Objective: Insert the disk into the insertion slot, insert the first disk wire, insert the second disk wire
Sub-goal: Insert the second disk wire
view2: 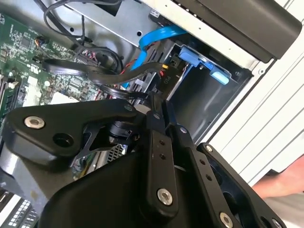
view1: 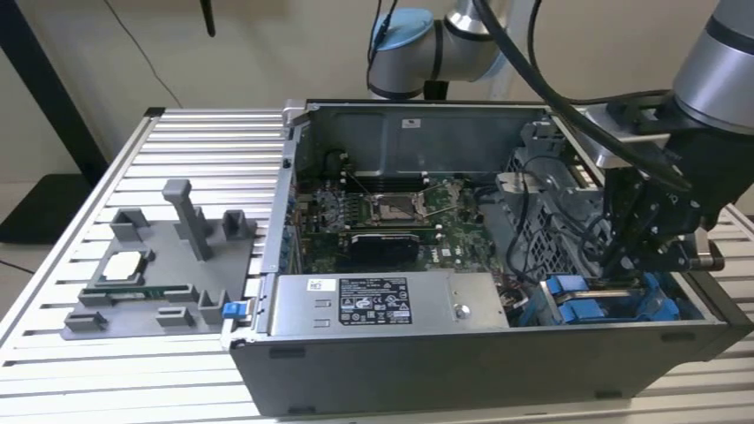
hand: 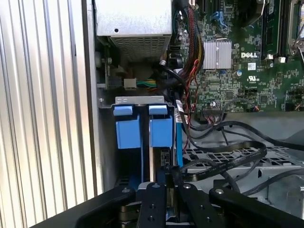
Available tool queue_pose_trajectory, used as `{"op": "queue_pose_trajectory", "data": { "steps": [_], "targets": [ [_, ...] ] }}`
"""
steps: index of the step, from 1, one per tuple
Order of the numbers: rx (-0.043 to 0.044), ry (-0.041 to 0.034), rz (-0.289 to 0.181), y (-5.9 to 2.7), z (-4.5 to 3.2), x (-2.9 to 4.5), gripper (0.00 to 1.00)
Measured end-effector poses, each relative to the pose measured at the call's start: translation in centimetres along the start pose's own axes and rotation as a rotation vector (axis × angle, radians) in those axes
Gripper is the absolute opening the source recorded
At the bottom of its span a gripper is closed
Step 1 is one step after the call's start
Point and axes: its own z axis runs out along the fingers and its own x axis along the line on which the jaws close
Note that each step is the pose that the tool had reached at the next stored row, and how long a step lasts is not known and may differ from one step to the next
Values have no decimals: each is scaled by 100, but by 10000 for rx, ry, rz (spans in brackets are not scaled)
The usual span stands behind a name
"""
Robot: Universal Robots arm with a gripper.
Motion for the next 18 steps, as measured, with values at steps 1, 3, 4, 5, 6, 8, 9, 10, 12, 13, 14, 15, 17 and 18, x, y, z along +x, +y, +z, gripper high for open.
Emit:
{"op": "queue_pose_trajectory", "data": {
  "steps": [1,3,4,5,6,8,9,10,12,13,14,15,17,18],
  "targets": [
    [0,-4,-10,0,6,0,0],
    [-2,-15,-19,0,20,0,0],
    [-2,-20,-25,0,25,-1,0],
    [-2,-28,-33,1,31,-1,0],
    [-3,-37,-41,1,37,-2,0],
    [-4,-53,-54,2,45,-6,0],
    [-5,-60,-61,2,49,-8,0],
    [-5,-67,-74,2,51,-11,0],
    [-7,-77,-108,-2,54,-13,0],
    [-7,-80,-128,-8,55,-14,0],
    [-8,-83,-140,-13,57,-15,0],
    [-8,-84,-147,-18,59,-15,0],
    [-8,-84,-153,-20,65,-14,0],
    [-8,-86,-155,-20,71,-15,0]
  ]
}}
